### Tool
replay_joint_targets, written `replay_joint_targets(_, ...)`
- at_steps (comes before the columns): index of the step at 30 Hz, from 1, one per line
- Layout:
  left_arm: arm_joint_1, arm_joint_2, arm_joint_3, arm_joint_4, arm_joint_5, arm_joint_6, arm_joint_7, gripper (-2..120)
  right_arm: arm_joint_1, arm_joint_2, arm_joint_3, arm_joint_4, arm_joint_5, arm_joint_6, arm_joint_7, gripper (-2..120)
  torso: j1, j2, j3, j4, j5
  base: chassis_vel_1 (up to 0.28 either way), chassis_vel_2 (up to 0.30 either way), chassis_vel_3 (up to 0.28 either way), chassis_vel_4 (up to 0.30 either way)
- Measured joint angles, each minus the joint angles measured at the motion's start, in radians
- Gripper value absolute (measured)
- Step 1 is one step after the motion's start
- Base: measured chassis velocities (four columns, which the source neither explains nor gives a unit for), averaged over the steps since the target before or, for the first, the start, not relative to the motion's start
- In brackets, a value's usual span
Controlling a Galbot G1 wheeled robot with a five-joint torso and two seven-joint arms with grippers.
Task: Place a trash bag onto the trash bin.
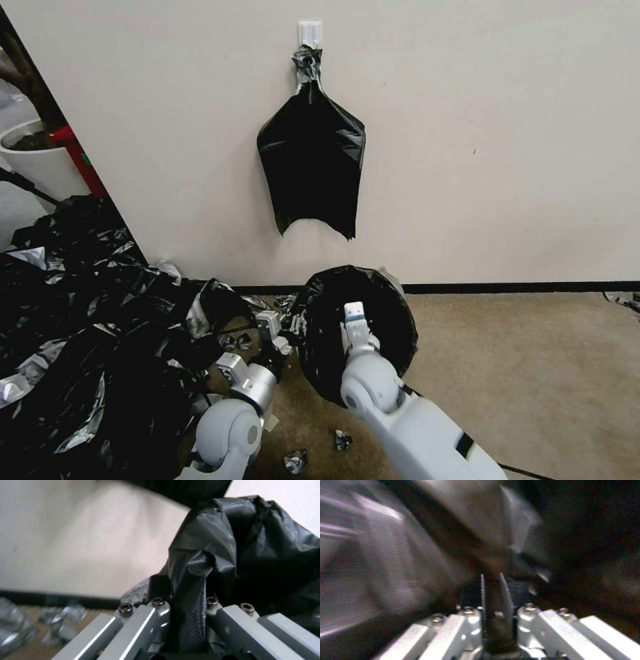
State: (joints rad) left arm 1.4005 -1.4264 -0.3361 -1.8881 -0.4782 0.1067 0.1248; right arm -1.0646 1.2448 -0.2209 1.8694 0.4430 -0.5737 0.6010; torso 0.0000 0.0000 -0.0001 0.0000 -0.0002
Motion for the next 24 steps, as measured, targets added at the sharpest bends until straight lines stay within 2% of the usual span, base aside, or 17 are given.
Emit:
replay_joint_targets(2, -0.011, 0.003, -0.004, 0.012, -0.002, 0.033, -0.029, 5, -0.039, -0.035, -0.009, 0.088, 0.006, -0.006, -0.032, 25, 0.0, 0.0, 0.0, -0.0001, 0.0002, 0.0, 0.0, 0.0, 0.0)
replay_joint_targets(3, -0.011, 0.003, -0.004, 0.012, -0.002, 0.033, -0.029, 5, -0.039, -0.035, -0.009, 0.088, 0.006, -0.006, -0.032, 25, 0.0, 0.0, 0.0, -0.0001, 0.0002, 0.0, 0.0, 0.0, 0.0)
replay_joint_targets(5, -0.029, 0.006, -0.01, 0.017, -0.022, 0.112, -0.088, 5, -0.073, -0.053, 0.008, 0.191, -0.004, -0.002, -0.055, 37, 0.0, 0.0, 0.0, 0.0, 0.0002, 0.0, 0.0, 0.0, 0.0)
replay_joint_targets(6, -0.029, 0.006, -0.01, 0.017, -0.022, 0.112, -0.088, 5, -0.073, -0.053, 0.008, 0.191, -0.004, -0.002, -0.055, 37, 0.0, 0.0, 0.0, 0.0, 0.0002, 0.0, 0.0, 0.0, 0.0)
replay_joint_targets(8, -0.041, 0.006, -0.012, 0.012, -0.06, 0.19, -0.147, 5, -0.087, -0.053, 0.036, 0.234, -0.036, 0.018, -0.07, 43, 0.0, 0.0, 0.0, -0.0001, 0.0001, 0.0, 0.0, 0.0, 0.0)
replay_joint_targets(10, -0.054, 0.008, -0.023, -0.009, -0.126, 0.299, -0.219, 5, -0.103, -0.049, 0.075, 0.268, -0.097, 0.049, -0.102, 54, 0.0, 0.0, 0.0, 0.0, 0.0003, 0.0, 0.0, 0.0, 0.0)
replay_joint_targets(11, -0.054, 0.008, -0.023, -0.009, -0.126, 0.299, -0.219, 5, -0.103, -0.049, 0.075, 0.268, -0.097, 0.049, -0.102, 54, 0.0, 0.0, 0.0, 0.0, 0.0003, 0.0, 0.0, 0.0, 0.0)
replay_joint_targets(12, -0.057, 0.008, -0.027, -0.014, -0.145, 0.33, -0.235, 5, -0.109, -0.048, 0.087, 0.275, -0.118, 0.057, -0.112, 57, 0.0, 0.0, 0.0, 0.0, 0.0003, 0.0, 0.0, 0.0, 0.0)
replay_joint_targets(14, -0.065, 0.009, -0.043, -0.023, -0.205, 0.444, -0.276, 5, -0.128, -0.04, 0.125, 0.294, -0.168, 0.083, -0.135, 69, 0.0, 0.0, 0.0, 0.0, 0.0002, 0.0, 0.0, 0.0, 0.0)
replay_joint_targets(15, -0.065, 0.009, -0.043, -0.023, -0.205, 0.444, -0.276, 5, -0.128, -0.04, 0.125, 0.294, -0.168, 0.083, -0.135, 69, 0.0, 0.0, 0.0, 0.0, 0.0002, 0.0, 0.0, 0.0, 0.0)
replay_joint_targets(17, -0.07, 0.009, -0.056, -0.024, -0.236, 0.52, -0.292, 5, -0.144, -0.033, 0.143, 0.296, -0.178, 0.092, -0.14, 80, 0.0, 0.0, 0.0, -0.0001, 0.0002, 0.0, 0.0, 0.0, 0.0)
replay_joint_targets(19, -0.07, 0.008, -0.057, -0.022, -0.239, 0.541, -0.295, 5, -0.15, -0.031, 0.146, 0.293, -0.183, 0.097, -0.142, 84, 0.0, 0.0, 0.0, 0.0, 0.0002, 0.0, 0.0, 0.0, 0.0)
replay_joint_targets(21, -0.07, 0.003, -0.056, -0.013, -0.237, 0.558, -0.3, 5, -0.164, -0.026, 0.15, 0.278, -0.196, 0.108, -0.144, 93, 0.0, 0.0, 0.0, -0.0001, 0.0002, 0.0, 0.0, 0.0, 0.0)
replay_joint_targets(24, -0.068, 0.001, -0.053, -0.009, -0.217, 0.556, -0.3, 5, -0.172, -0.021, 0.153, 0.268, -0.2, 0.115, -0.145, 99, 0.0, 0.0, 0.0, 0.0, 0.0002, 0.0, 0.0, 0.0, 0.0)
